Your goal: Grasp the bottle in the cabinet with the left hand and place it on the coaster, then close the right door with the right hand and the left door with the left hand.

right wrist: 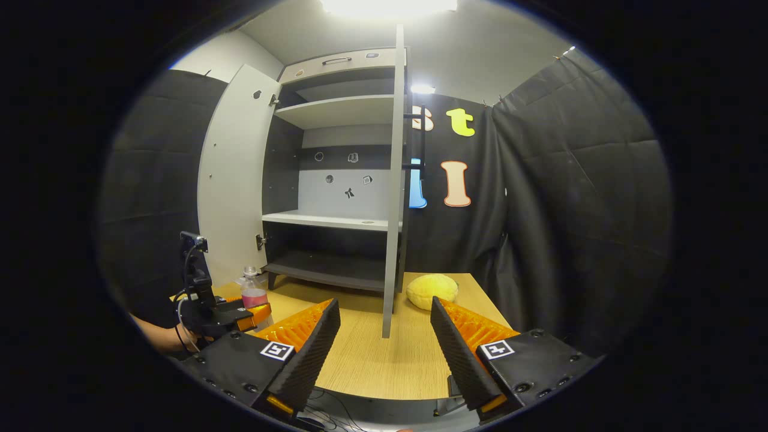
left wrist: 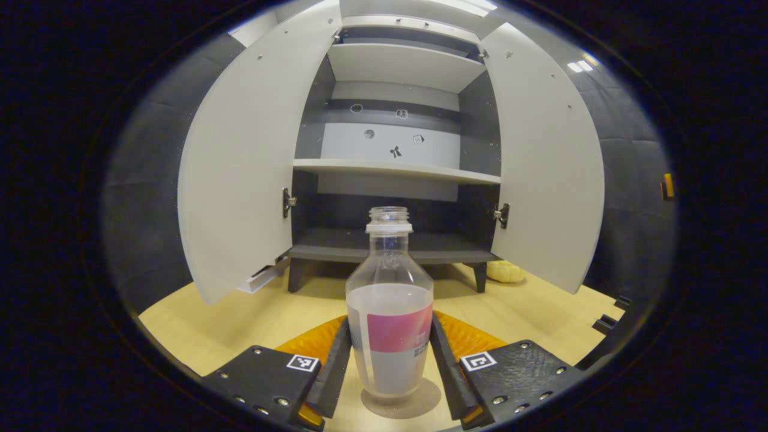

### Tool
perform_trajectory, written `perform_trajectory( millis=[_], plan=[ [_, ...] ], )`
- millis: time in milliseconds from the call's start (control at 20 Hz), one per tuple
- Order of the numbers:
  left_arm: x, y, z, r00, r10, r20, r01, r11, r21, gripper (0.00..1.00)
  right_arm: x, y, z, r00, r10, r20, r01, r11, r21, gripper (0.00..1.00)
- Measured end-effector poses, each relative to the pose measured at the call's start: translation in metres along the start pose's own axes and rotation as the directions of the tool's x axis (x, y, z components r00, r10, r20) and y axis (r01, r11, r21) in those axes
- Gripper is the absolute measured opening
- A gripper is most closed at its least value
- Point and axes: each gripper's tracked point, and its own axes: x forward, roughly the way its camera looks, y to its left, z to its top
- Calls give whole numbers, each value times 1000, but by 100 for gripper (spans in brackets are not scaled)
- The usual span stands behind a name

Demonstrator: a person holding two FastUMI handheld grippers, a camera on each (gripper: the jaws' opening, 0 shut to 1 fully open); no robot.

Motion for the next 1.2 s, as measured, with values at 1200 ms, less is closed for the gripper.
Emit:
perform_trajectory(
  millis=[1200],
  plan=[
    [-39,-21,40,995,68,73,-73,995,68,88,25,-38,24,997,-62,38,59,995,78,93]
  ],
)
